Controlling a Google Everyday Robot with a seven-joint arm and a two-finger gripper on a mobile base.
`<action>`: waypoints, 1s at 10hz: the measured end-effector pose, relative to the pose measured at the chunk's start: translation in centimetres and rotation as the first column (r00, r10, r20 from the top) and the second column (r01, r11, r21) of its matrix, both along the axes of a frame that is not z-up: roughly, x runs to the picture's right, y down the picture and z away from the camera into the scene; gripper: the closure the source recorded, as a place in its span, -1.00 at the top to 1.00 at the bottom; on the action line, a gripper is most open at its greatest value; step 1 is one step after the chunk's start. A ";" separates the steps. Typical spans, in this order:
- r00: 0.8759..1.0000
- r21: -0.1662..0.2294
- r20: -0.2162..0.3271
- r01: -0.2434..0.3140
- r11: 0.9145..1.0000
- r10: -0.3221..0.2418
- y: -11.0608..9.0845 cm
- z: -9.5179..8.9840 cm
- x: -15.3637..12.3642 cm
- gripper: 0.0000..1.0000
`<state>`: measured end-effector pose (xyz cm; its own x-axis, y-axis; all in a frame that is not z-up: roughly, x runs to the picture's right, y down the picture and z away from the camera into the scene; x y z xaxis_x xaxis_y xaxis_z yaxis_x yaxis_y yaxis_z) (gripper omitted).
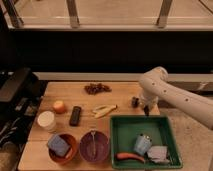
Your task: Wipe table surface with brush
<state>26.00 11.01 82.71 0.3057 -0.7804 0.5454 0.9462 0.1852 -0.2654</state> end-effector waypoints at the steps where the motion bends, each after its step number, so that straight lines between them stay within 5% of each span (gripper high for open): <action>1: 1.000 0.009 -0.009 0.007 1.000 -0.007 -1.0 0.5 0.1 -1.00; 4: 0.998 0.042 0.001 0.061 0.997 -0.061 -4.7 2.4 -1.6 -1.00; 10: 0.977 0.064 0.131 0.162 0.985 -0.170 -3.5 1.6 -8.4 -1.00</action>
<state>17.55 7.48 84.30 0.0958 -0.8429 0.5295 0.9914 0.0329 -0.1270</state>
